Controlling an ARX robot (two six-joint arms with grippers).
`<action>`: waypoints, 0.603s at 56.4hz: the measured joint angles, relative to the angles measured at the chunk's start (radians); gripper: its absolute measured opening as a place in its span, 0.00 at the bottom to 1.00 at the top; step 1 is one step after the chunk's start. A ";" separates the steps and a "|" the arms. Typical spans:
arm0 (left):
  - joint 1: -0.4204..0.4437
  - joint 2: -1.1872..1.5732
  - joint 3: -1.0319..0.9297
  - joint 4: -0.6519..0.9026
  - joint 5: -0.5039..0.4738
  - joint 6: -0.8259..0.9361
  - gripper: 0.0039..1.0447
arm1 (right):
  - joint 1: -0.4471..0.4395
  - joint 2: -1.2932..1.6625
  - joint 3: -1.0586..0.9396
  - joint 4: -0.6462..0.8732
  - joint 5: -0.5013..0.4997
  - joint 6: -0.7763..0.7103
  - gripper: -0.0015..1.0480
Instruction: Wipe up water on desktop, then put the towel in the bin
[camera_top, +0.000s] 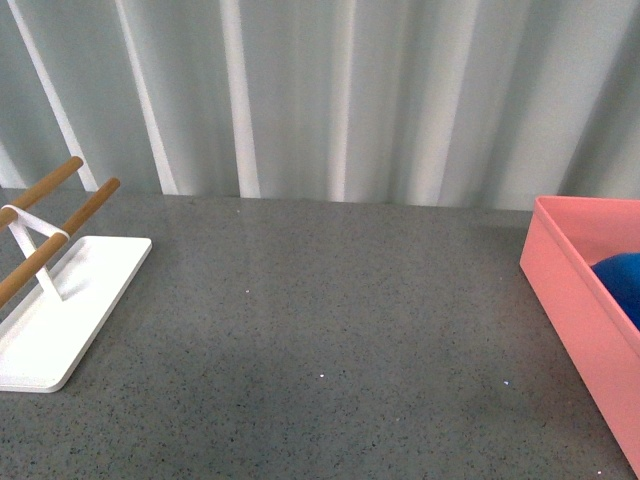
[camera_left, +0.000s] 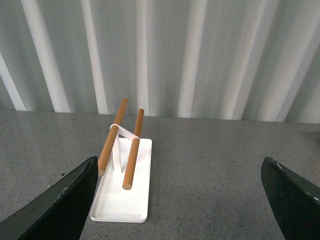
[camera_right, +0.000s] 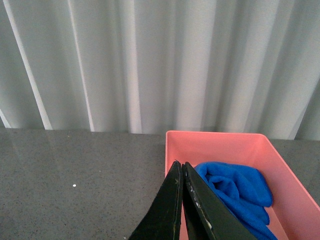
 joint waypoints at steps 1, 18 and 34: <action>0.000 0.000 0.000 0.000 0.000 0.000 0.94 | 0.000 -0.008 0.000 -0.009 0.000 0.000 0.03; 0.000 0.000 0.000 0.000 0.000 0.000 0.94 | 0.000 -0.145 0.000 -0.143 0.000 0.005 0.03; 0.000 0.000 0.000 0.000 0.000 0.000 0.94 | 0.000 -0.220 0.000 -0.218 0.001 0.006 0.03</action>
